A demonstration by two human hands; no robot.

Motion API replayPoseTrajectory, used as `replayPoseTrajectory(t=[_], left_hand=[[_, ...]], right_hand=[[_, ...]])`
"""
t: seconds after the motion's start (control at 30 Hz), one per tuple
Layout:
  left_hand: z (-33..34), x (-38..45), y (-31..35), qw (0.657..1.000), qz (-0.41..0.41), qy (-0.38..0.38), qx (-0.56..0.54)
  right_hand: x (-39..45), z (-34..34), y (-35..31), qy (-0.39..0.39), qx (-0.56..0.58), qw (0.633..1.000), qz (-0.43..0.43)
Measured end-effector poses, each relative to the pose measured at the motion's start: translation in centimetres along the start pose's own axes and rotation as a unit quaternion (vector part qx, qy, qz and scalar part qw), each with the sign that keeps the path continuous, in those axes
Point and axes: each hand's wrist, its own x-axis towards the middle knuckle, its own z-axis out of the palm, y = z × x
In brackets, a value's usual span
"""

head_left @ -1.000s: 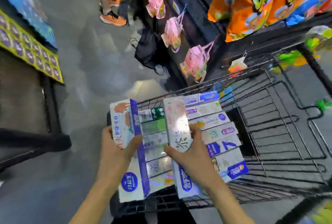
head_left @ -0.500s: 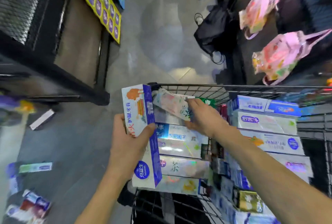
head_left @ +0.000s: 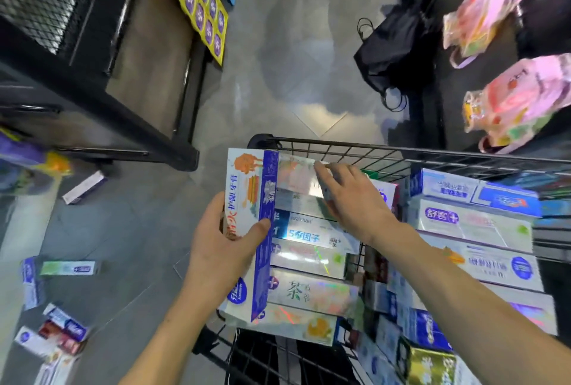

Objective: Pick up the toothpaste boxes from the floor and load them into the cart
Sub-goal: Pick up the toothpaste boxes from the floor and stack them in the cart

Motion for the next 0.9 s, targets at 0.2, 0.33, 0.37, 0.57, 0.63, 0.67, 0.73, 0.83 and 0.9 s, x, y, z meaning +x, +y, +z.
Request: replayPoseTrajectory(t=[0.2, 0.33, 0.37, 0.57, 0.63, 0.67, 0.73, 0.83, 0.9], left_hand=[[-0.8, 0.7, -0.6, 0.998, 0.012, -0.012, 0.059], [-0.6, 1.3, -0.3, 0.986, 0.057, -0.049, 0.152], [-0.4, 1.6, -0.1, 0.978, 0.071, -0.07, 0.183], [3.1, 5.3, -1.2, 0.809, 0.269, -0.198, 0.483], [4.9, 6.7, -1.8, 0.728, 0.328, -0.225, 0.559], [5.7, 7.3, -1.9, 0.686, 0.357, -0.231, 0.591], [6.8, 8.3, -2.3, 0.634, 0.411, -0.224, 0.616], [8.1, 9.0, -2.6, 0.609, 0.426, -0.217, 0.633], [8.4, 9.2, -3.0, 0.605, 0.444, -0.184, 0.634]], right_hand=[[1.8, -0.6, -1.0, 0.031, -0.019, 0.999, 0.009], [1.0, -1.1, -0.9, 0.051, 0.005, 0.996, 0.07], [0.6, -1.4, -0.5, 0.06, 0.016, 0.995, 0.083], [-3.9, -3.9, 3.4, 0.131, 0.048, 0.978, 0.154], [-5.4, -4.6, 4.5, 0.141, 0.055, 0.973, 0.174], [-6.1, -4.9, 5.0, 0.145, 0.057, 0.971, 0.183], [-7.3, -5.4, 5.6, 0.145, 0.056, 0.968, 0.196], [-8.6, -5.5, 5.8, 0.133, 0.047, 0.969, 0.202], [-9.2, -5.1, 5.5, 0.13, 0.047, 0.97, 0.2]])
